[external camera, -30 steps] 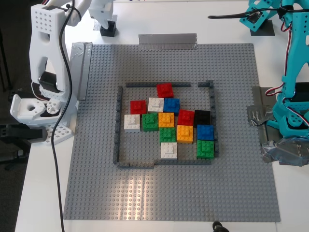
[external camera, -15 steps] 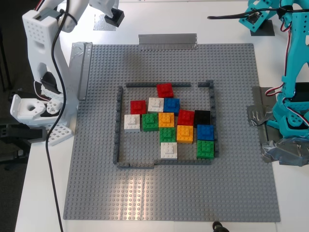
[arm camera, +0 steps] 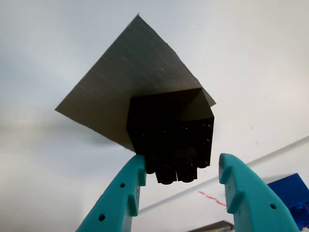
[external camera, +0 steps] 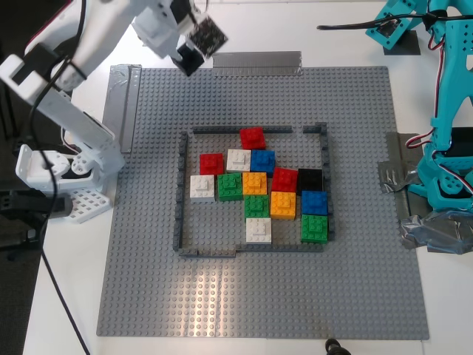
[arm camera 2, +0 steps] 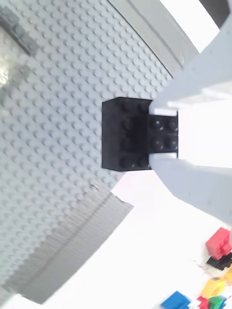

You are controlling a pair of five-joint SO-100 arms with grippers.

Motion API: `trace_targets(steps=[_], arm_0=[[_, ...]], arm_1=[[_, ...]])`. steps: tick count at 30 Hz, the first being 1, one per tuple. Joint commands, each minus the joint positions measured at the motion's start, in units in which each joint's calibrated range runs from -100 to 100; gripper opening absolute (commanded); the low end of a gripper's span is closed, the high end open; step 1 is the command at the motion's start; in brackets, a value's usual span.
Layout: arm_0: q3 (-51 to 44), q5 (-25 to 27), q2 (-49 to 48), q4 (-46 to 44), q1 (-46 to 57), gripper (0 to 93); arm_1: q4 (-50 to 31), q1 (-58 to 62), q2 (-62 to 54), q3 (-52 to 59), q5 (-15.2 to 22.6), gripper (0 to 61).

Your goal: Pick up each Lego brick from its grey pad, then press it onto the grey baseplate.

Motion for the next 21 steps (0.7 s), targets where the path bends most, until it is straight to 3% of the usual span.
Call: trace_targets(steps=[1, 6, 15, 21], arm_0=[[-0.4, -0.2, -0.1, -0.1, 0.5, 11.9], [-0.1, 0.1, -0.1, -0.1, 0.5, 0.3], [0.1, 0.2, -4.6, 1.4, 0.7, 0.0], [0.3, 0.2, -16.4, 12.3, -1.0, 0.0]], arm_1=[[2.2, 7.4, -10.8, 5.3, -1.4, 0.2], [1.7, 14.1, -15.4, 13.7, -2.9, 0.2], [-7.3, 22.1, -17.8, 26.6, -3.5, 0.2], [-12.9, 24.2, -14.8, 29.3, -3.7, 0.2]])
